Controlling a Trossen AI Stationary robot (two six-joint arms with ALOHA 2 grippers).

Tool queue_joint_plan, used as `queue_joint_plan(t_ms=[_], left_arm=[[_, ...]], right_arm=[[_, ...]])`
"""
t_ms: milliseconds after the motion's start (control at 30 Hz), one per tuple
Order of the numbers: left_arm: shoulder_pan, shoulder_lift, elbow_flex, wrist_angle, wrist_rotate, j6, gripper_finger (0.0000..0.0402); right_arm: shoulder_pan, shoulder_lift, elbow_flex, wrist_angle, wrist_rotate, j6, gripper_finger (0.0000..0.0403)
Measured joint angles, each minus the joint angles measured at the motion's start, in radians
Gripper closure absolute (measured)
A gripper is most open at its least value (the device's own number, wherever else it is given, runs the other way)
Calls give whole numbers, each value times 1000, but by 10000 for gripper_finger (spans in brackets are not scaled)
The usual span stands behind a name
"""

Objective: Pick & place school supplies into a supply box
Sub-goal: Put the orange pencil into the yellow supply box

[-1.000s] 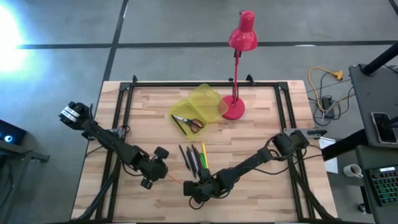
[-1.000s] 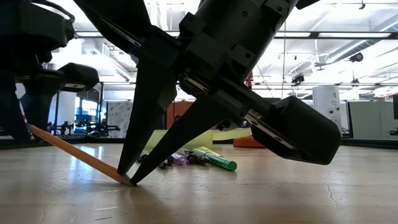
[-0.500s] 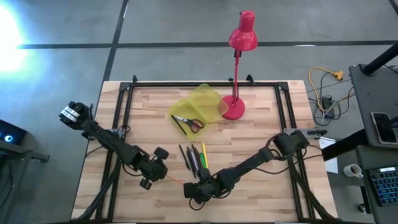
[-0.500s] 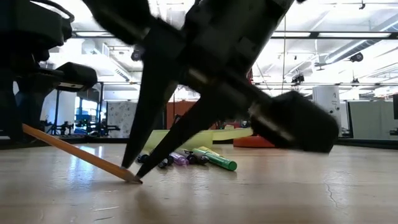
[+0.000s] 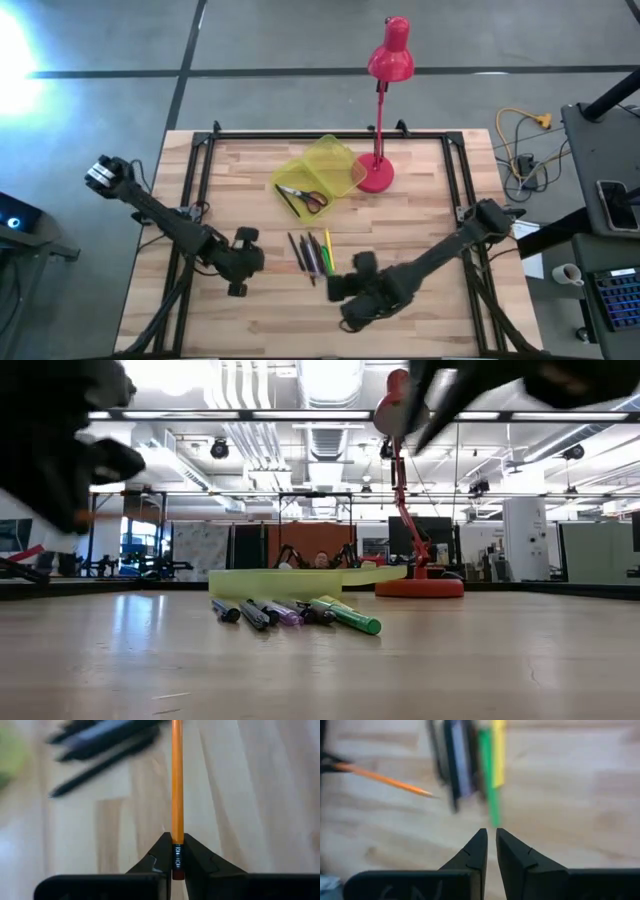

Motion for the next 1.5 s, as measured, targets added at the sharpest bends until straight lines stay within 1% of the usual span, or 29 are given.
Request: queue_joint_plan(t_ms=[67, 167, 233, 300, 400, 533, 600, 667, 800, 833, 900, 1067, 1200, 1267, 1400, 1500], left_arm=[[2, -60, 0, -5, -57, -96, 393], [25, -143, 0, -76, -211, -308, 394], [63, -184, -5, -105, -287, -462, 394], [119, -210, -21, -95, -316, -628, 394], [188, -223, -61, 24, -339, -824, 391], [238, -219, -141, 382, -339, -940, 387], [262, -199, -184, 515, -367, -1010, 387], [280, -167, -213, 574, -402, -1094, 389], [288, -83, -249, 591, -455, -1347, 390], [288, -59, -255, 612, -458, -1386, 389], [288, -13, -254, 677, -461, -1407, 389], [316, 111, -173, 710, -463, -1422, 389], [335, 219, -119, 722, -464, -1521, 389], [335, 271, -102, 758, -459, -1556, 388], [341, 350, -81, 854, -441, -1571, 388], [357, 377, -64, 863, -440, -1572, 388]], right_arm=[[11, -26, -1, -105, 16, 55, 369], [25, -58, -1, -217, 41, 141, 369], [29, -63, -1, -242, 55, 172, 369], [28, -65, -2, -247, 54, 176, 369], [13, -64, -1, -235, 54, 184, 369], [-6, -60, -1, -235, 55, 184, 369], [-9, -60, -1, -235, 71, 180, 369], [-11, -60, -1, -236, 78, 180, 369], [-11, -60, -3, -239, 83, 177, 369], [-11, -60, -4, -240, 84, 173, 369], [-11, -60, -5, -245, 87, 162, 369], [-11, -60, -8, -245, 90, 122, 369], [-11, -60, -10, -245, 90, 115, 369], [-11, -60, -11, -244, 89, 103, 369], [2, -60, -11, -244, 83, 78, 369], [9, -60, -12, -245, 80, 71, 369]])
